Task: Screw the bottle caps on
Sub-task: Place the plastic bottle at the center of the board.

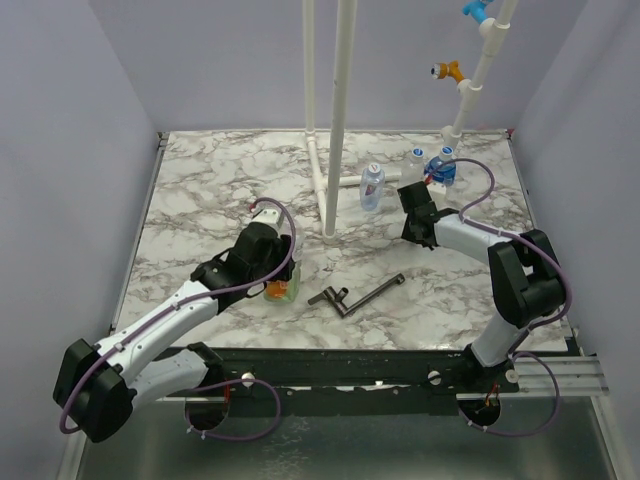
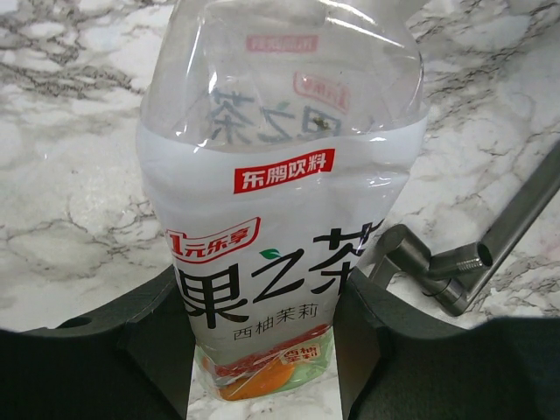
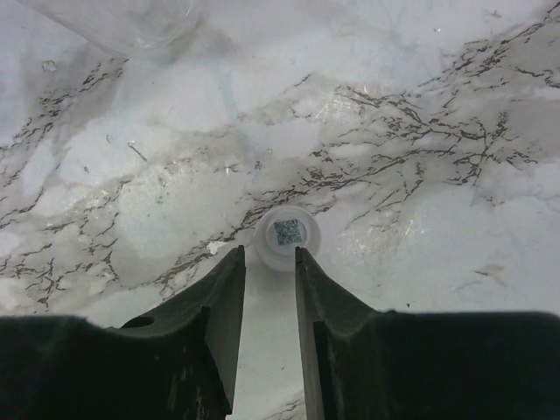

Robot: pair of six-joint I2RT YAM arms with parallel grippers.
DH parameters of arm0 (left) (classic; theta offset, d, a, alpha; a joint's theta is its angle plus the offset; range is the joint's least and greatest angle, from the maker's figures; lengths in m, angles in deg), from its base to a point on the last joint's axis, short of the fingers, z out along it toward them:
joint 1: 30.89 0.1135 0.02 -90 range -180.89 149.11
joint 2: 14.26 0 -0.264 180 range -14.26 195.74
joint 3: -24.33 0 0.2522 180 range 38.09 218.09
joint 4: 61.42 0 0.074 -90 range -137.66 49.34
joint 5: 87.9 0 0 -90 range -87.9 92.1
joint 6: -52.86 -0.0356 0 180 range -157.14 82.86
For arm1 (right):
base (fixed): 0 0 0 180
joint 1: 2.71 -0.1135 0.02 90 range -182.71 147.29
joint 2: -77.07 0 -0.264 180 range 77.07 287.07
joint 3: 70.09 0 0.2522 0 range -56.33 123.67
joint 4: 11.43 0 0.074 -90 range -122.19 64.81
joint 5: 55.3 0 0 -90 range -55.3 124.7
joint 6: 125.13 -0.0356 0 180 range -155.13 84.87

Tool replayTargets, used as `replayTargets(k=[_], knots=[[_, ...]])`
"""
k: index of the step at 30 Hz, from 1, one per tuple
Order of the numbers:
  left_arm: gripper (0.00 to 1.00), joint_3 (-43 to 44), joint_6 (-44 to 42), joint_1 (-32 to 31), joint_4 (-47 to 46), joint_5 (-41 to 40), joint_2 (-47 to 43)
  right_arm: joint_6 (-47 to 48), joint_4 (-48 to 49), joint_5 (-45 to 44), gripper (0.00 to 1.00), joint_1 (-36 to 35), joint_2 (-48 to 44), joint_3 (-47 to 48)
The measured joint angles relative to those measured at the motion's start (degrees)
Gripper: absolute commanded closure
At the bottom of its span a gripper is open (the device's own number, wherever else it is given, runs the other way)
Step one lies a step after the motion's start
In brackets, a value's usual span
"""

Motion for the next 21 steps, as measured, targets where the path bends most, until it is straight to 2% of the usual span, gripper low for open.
replayTargets(k=[4, 6, 8, 10, 13, 18, 21], knots=[[1.00, 0.02, 1.84, 1.29, 1.51, -0.20, 2.86, 2.19, 2.34, -0.39, 0.68, 0.00, 0.00, -0.81], [1.00, 0.15, 2.58, 2.08, 1.66, -0.20, 4.63, 3.21, 3.65, -0.37, 0.74, 0.00, 0.13, -1.20], [0.95, 0.98, 2.93, 2.80, 1.73, -0.15, 5.79, 3.89, 5.03, -0.35, 0.83, 0.00, 0.70, -1.38], [0.86, 1.75, 3.10, 3.54, 1.75, -0.04, 6.88, 4.22, 6.14, -0.31, 0.91, 0.00, 1.77, -1.40], [0.67, 2.27, 3.08, 4.42, 1.77, 0.31, 7.56, 4.20, 7.19, -0.31, 0.99, 0.00, 2.54, -1.97], [0.34, 3.48, 2.84, 5.84, 2.08, 1.62, 8.39, 3.21, 7.48, 0.63, 1.00, 0.09, 1.36, -2.69], [0.22, 3.89, 2.36, 6.10, 1.90, 2.62, 8.81, 1.97, 6.47, 3.54, 1.00, 0.11, -1.11, -3.45]])
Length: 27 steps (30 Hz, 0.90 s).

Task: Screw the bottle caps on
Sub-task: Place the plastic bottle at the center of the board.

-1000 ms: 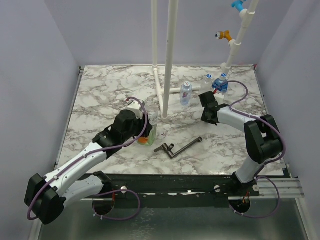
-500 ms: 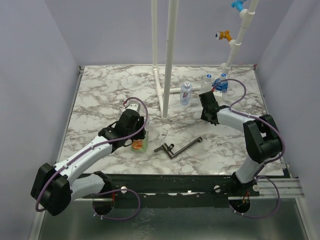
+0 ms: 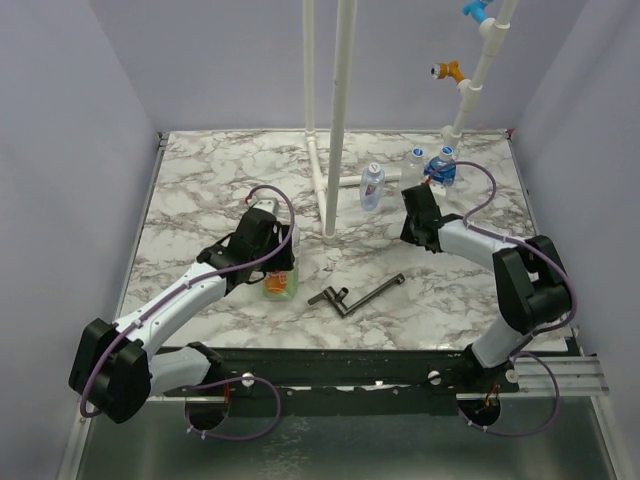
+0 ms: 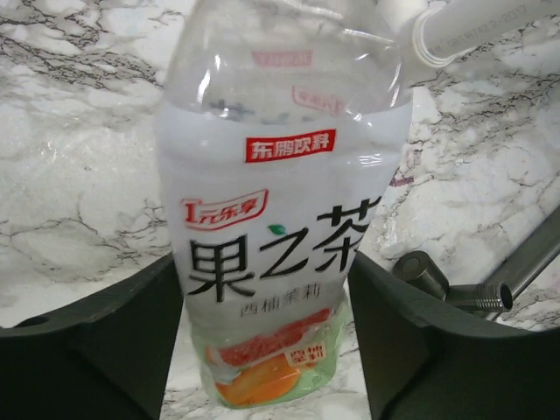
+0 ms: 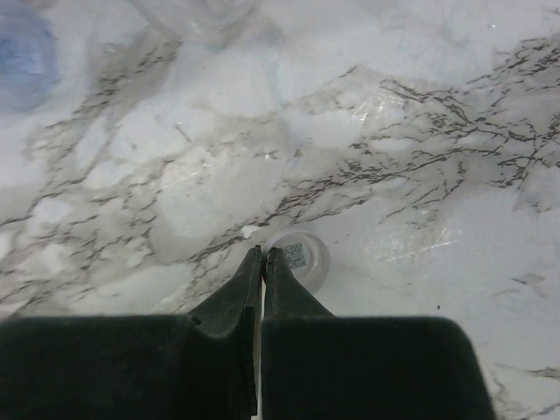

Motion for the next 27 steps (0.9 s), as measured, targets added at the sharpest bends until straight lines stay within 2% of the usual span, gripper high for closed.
replayTargets(k=[3, 6, 11, 17, 20, 23, 27], knots=[[0.14, 0.11, -0.48, 0.00, -0.33, 1.29, 0.07, -1.49, -1.05, 3.85, 1.00, 0.17, -3.96, -0.35], [0.09, 0.85, -0.76, 0.07, -0.72, 2.21, 0.50, -2.97, -1.31, 7.78, 1.00, 0.46, -7.63, -0.33], [0.07, 1.22, -1.53, 0.46, -2.51, 2.62, 0.66, -5.51, -1.36, 15.56, 1.00, 1.46, -10.60, -0.33], [0.07, 1.22, -3.96, 1.14, -5.70, 3.58, -2.67, -9.86, 2.64, 30.80, 1.00, 5.14, -14.19, -2.05], [0.07, 1.25, -5.88, 1.18, -7.39, 5.40, -5.49, -13.40, 7.39, 41.20, 1.00, 8.13, -15.30, -3.85], [0.07, 0.92, -8.04, 1.33, -11.06, 10.51, -9.84, -18.73, 14.62, 51.58, 1.00, 10.34, -15.67, -6.40], [0.07, -3.63, -9.81, 0.98, -25.05, 22.12, -18.16, -30.71, 30.32, 64.76, 1.00, 11.37, -15.69, -11.50]])
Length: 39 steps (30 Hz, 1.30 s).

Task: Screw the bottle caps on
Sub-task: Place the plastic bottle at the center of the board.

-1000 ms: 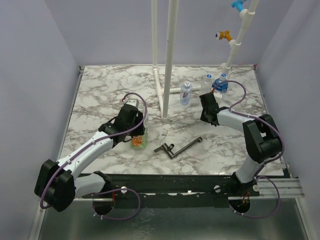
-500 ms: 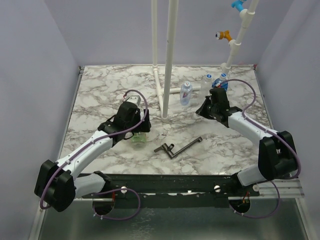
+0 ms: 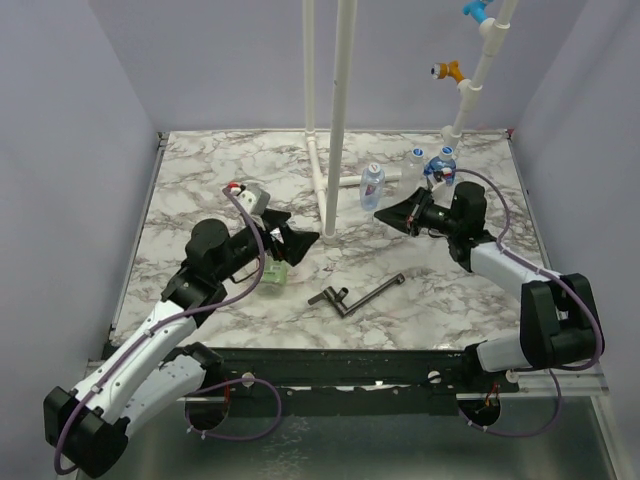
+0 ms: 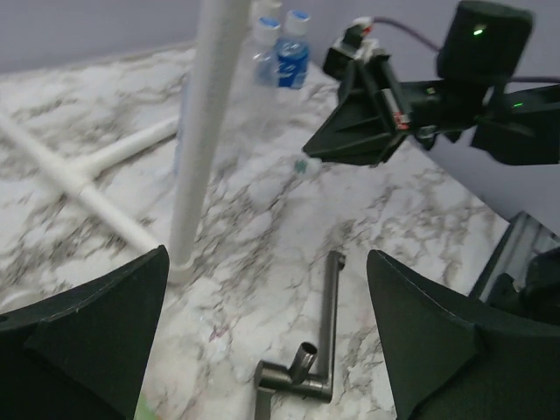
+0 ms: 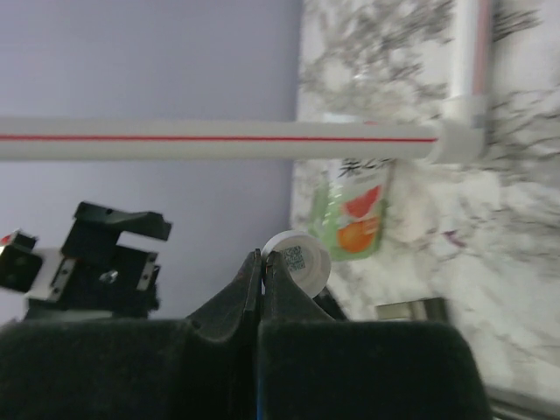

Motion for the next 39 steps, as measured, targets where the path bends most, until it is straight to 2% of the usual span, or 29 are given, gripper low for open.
replayTargets(k=[5, 8, 12, 15, 21, 26, 32, 39], knots=[[0.08, -3.56, -0.20, -2.38, -18.64, 7.98, 0.33, -18.45, 23.32, 8.90, 1.00, -0.83, 0.00, -5.57], [0.08, -5.11, -1.18, -6.14, -24.96, 9.55, 4.72, -26.77, 33.59, 10.58, 1.00, -2.58, -0.37, -5.73], [0.11, -5.38, -4.33, -11.93, -31.41, 9.81, 9.42, -30.38, 37.83, 10.69, 1.00, -6.51, -2.36, -5.73], [0.14, -6.36, -7.06, -15.19, -36.52, 9.75, 10.75, -32.28, 39.82, 10.75, 1.00, -8.85, -4.13, -5.73], [0.21, -6.60, -11.34, -16.61, -42.23, 8.74, 11.98, -32.92, 40.24, 10.62, 1.00, -10.43, -5.99, -5.73], [0.29, -6.62, -14.01, -17.57, -43.82, 6.36, 12.81, -33.14, 40.22, 10.40, 1.00, -11.74, -6.03, -5.73], [0.47, -6.62, -15.17, -17.62, -45.48, 4.55, 13.31, -33.20, 40.17, 10.25, 1.00, -12.04, -6.03, -5.73], [0.55, -6.62, -15.65, -17.59, -45.59, 4.20, 14.34, -33.14, 39.58, 10.19, 1.00, -12.04, -6.03, -5.73]])
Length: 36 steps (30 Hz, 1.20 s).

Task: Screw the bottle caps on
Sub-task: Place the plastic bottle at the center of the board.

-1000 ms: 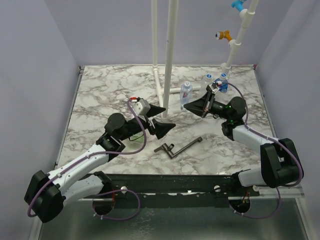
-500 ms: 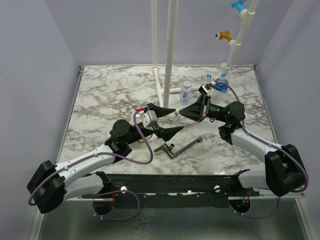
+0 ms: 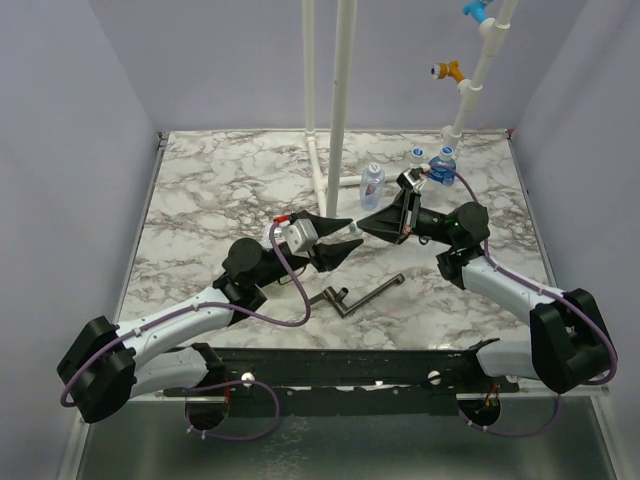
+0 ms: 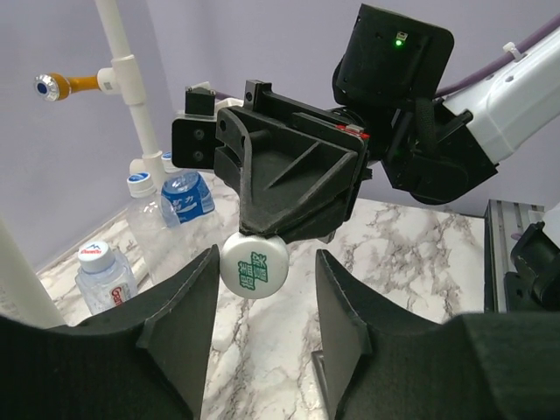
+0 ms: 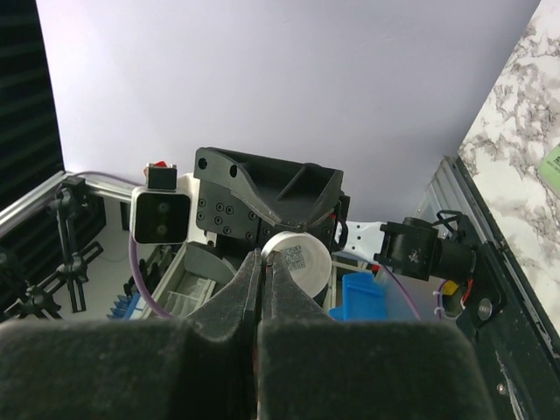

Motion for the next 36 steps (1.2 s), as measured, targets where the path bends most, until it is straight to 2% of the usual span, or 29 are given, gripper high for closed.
replayTargets(k=[3, 5, 8, 11, 13, 15, 17, 22, 25, 30, 36], knots=[[0.60, 0.00, 0.00, 0.00, -0.17, -0.37, 0.59, 0.28, -1.11, 0.00, 1.00, 0.00, -0.26, 0.00], [0.67, 0.02, -0.02, 0.00, -0.55, -0.66, 1.16, 0.48, -1.62, 0.02, 1.00, 0.00, -0.44, 0.00], [0.80, 0.04, 0.07, 0.09, -0.79, -1.01, 1.99, 1.77, -4.39, -0.07, 0.92, 0.02, -1.22, 0.11], [0.83, 0.42, 0.59, 0.11, -0.13, -1.09, 2.67, 4.79, -9.99, -0.87, 0.72, 0.11, -2.84, 0.74], [0.83, 0.87, 0.76, 0.09, 0.46, -1.27, 3.04, 8.72, -16.90, -2.19, 0.51, 0.04, -4.66, 2.47], [0.83, 1.27, 0.98, 0.09, 1.20, -1.70, 3.19, 12.46, -23.74, -3.98, 0.38, 0.00, -6.54, 4.37], [0.83, 2.21, 1.05, 0.11, 3.54, -2.67, 3.48, 18.45, -34.86, -8.04, 0.32, -0.22, -9.20, 8.00], [0.82, 9.11, 0.94, -0.59, 13.90, -5.42, 8.61, 34.53, -64.46, -29.35, 0.26, -0.48, -14.53, 21.51], [0.81, 14.93, 1.11, -2.38, 20.44, -9.44, 15.37, 40.87, -75.19, -41.22, 0.25, -0.44, -16.94, 25.59], [0.79, 25.31, 3.28, -6.40, 30.18, -17.55, 30.82, 46.47, -85.70, -54.42, 0.24, -0.33, -17.99, 24.52], [0.79, 31.87, 7.67, -8.00, 39.01, -24.00, 44.83, 48.00, -90.62, -60.11, 0.24, -0.28, -17.77, 19.41]])
